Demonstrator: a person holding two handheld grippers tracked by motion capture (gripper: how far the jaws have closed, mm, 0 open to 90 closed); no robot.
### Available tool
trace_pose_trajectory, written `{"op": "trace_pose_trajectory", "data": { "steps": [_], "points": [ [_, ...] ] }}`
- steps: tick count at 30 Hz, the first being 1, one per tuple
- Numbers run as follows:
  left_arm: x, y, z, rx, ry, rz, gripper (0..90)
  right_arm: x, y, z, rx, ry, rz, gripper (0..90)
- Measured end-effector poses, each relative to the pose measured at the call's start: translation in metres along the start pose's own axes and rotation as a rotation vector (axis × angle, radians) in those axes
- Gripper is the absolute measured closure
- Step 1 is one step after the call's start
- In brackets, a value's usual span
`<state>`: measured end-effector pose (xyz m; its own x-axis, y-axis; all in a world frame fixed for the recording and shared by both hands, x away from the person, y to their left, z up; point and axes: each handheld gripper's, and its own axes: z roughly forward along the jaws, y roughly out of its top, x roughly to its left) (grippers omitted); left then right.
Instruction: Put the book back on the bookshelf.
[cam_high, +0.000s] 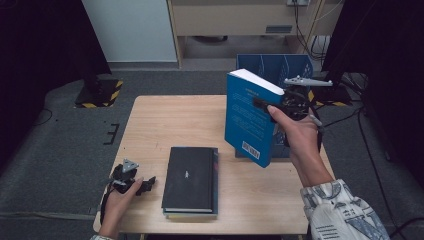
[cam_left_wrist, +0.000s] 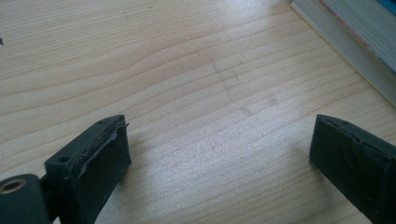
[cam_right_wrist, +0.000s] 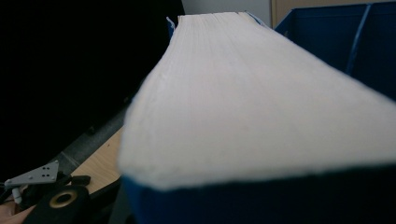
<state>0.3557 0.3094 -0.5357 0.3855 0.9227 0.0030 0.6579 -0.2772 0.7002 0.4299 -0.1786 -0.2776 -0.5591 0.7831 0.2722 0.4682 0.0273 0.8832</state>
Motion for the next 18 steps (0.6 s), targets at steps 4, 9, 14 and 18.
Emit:
{"op": "trace_pose_trajectory", "data": {
  "steps": [4,9,14,18],
  "points": [
    [-0.001,-0.001,0.0,-0.004,0.002,-0.002,2.0,-0.009,0.001,-0.006,-0.003,-0.021,0.012,60.7],
    [-0.001,-0.001,0.0,-0.006,0.004,-0.004,1.8,-0.017,0.003,-0.012,-0.003,-0.055,0.02,60.7],
    [-0.001,-0.001,0.0,-0.002,0.005,0.004,0.9,-0.024,0.01,-0.012,-0.002,-0.089,0.032,60.7],
    [-0.001,-0.001,0.0,-0.002,0.004,0.003,0.7,-0.03,0.018,-0.005,-0.007,-0.112,0.037,60.7]
  ]
}}
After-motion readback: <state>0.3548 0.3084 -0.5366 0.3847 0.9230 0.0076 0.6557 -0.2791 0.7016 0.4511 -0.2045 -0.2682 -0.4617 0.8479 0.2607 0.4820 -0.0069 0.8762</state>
